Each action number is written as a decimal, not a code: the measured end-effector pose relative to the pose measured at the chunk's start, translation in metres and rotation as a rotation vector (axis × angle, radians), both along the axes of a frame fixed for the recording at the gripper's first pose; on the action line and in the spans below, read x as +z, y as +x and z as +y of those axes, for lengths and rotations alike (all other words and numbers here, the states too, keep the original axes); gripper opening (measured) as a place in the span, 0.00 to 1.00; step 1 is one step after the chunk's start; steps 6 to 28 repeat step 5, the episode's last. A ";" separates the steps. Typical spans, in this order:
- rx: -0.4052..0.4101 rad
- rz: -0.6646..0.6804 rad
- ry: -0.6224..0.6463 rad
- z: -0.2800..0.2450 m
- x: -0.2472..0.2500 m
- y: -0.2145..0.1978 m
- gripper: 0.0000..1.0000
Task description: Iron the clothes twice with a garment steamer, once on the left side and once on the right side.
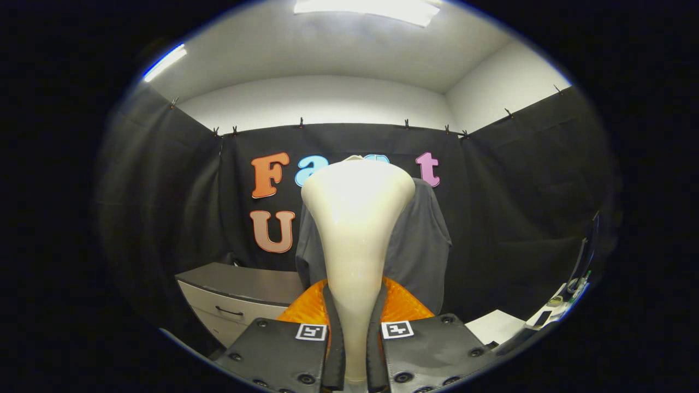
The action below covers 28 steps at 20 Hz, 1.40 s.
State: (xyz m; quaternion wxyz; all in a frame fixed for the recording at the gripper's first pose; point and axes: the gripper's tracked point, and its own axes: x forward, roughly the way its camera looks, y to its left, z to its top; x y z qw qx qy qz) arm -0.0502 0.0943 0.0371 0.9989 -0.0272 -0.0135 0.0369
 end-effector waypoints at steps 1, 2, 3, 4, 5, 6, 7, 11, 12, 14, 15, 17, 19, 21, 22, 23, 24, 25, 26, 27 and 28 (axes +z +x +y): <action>0.000 0.000 -0.001 0.001 0.000 0.000 0.23; -0.001 0.001 -0.001 0.001 -0.001 0.000 0.23; 0.000 0.001 0.001 0.002 -0.001 0.000 0.23; 0.001 0.002 0.003 0.003 -0.002 -0.001 0.23; 0.001 0.002 0.003 0.004 -0.003 -0.001 0.23; 0.001 0.002 0.003 0.004 -0.003 -0.001 0.23; 0.001 0.002 0.003 0.004 -0.003 -0.001 0.23; 0.001 0.002 0.003 0.004 -0.003 -0.001 0.23; 0.001 0.002 0.003 0.004 -0.003 -0.001 0.23; 0.001 0.002 0.003 0.004 -0.003 -0.001 0.23; 0.001 0.002 0.003 0.004 -0.003 -0.001 0.23; 0.001 0.002 0.003 0.004 -0.003 -0.001 0.23; 0.001 0.002 0.003 0.004 -0.003 -0.001 0.23; 0.001 0.002 0.003 0.004 -0.003 -0.001 0.23; 0.001 0.002 0.003 0.004 -0.003 -0.001 0.23; 0.001 0.002 0.003 0.004 -0.003 -0.001 0.23; 0.001 0.002 0.003 0.004 -0.003 -0.001 0.23; 0.001 0.002 0.003 0.004 -0.003 -0.001 0.23; 0.001 0.002 0.003 0.004 -0.003 -0.001 0.23; 0.001 0.002 0.003 0.004 -0.003 -0.001 0.23; 0.001 0.002 0.003 0.004 -0.003 -0.001 0.23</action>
